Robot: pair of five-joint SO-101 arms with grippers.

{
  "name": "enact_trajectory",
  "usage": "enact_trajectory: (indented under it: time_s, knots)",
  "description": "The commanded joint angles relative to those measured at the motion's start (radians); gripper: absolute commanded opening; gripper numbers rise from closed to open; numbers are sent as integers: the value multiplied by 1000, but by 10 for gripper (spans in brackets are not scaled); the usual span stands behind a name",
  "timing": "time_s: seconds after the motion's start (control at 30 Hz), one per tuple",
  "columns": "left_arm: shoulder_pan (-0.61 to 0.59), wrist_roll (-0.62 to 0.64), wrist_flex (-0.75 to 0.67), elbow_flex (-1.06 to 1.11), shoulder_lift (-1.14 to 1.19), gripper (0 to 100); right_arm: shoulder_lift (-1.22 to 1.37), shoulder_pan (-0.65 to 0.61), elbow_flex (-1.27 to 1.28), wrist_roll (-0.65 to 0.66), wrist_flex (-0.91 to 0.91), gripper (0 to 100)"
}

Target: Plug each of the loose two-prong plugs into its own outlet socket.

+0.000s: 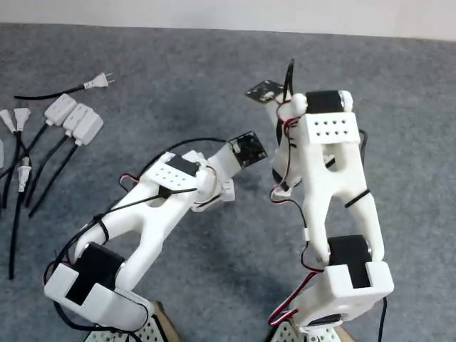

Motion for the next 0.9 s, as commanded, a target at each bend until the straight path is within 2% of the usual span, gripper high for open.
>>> enact_trajectory:
  time_s: [0.0,0.3,0.5,0.57,0.7,0.8,0.87]
  knots:
    - [-61,0,-20,-19,-53,196,-28,-13,-27,-15,21,7]
    - [-93,15,135,16,-338,197,-27,-67,5,-17,21,7]
    - [-62,18,137,133,-378,197,-27,-114,30,-8,19,7]
    - [-114,38,137,108,-380,197,-27,-140,27,60,19,7]
    - [-292,110,146,25,-386,197,-27,-211,27,175,16,7]
    - [-430,133,161,8,-381,197,-33,-249,25,425,16,7]
    - [-498,130,160,22,-381,197,-27,-271,-8,535,16,7]
